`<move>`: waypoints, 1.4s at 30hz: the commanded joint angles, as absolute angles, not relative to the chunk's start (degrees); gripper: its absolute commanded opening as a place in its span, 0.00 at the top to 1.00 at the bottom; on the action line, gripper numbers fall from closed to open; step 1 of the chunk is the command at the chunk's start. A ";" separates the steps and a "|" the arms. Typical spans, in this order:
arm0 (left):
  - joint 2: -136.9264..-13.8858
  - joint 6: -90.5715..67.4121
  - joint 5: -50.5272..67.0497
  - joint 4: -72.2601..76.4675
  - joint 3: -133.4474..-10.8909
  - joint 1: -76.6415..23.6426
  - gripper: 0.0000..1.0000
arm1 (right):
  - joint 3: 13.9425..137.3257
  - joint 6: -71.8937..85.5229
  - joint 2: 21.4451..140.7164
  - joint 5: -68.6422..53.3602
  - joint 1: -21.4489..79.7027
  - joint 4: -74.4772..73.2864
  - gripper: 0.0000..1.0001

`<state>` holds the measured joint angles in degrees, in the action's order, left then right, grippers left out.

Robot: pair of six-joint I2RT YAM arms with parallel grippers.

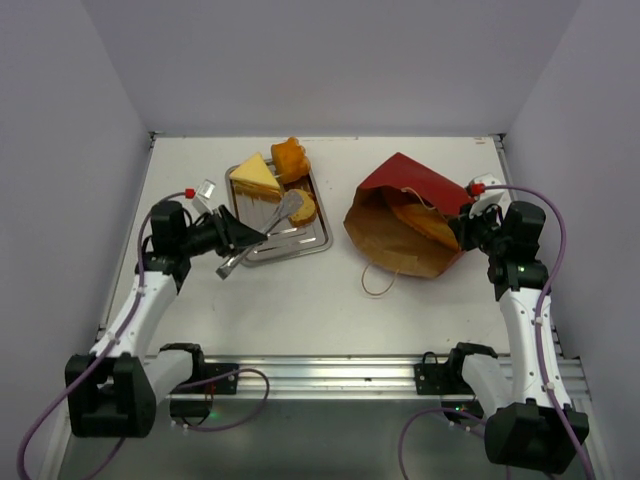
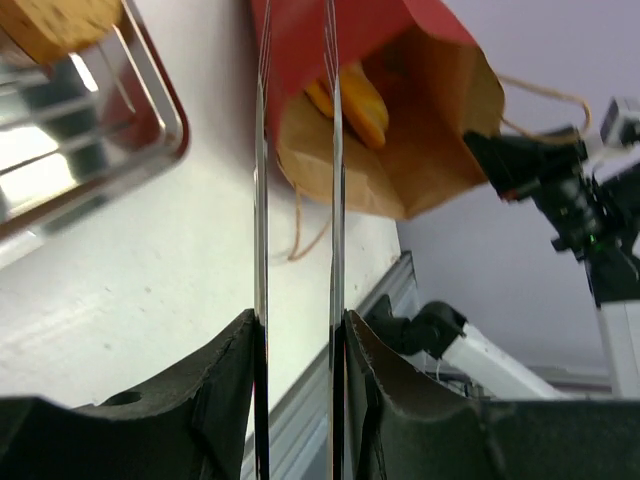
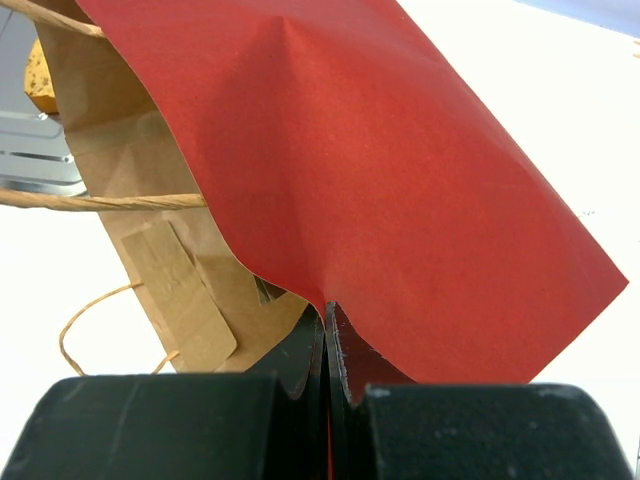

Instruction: Take the fake bread out of the paper bag

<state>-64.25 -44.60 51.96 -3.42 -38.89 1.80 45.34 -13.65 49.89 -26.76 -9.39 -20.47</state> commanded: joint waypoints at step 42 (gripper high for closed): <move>-107.75 -87.54 19.95 45.44 -54.05 -49.13 0.53 | 44.30 -19.07 50.80 -34.45 -9.67 -18.90 1.00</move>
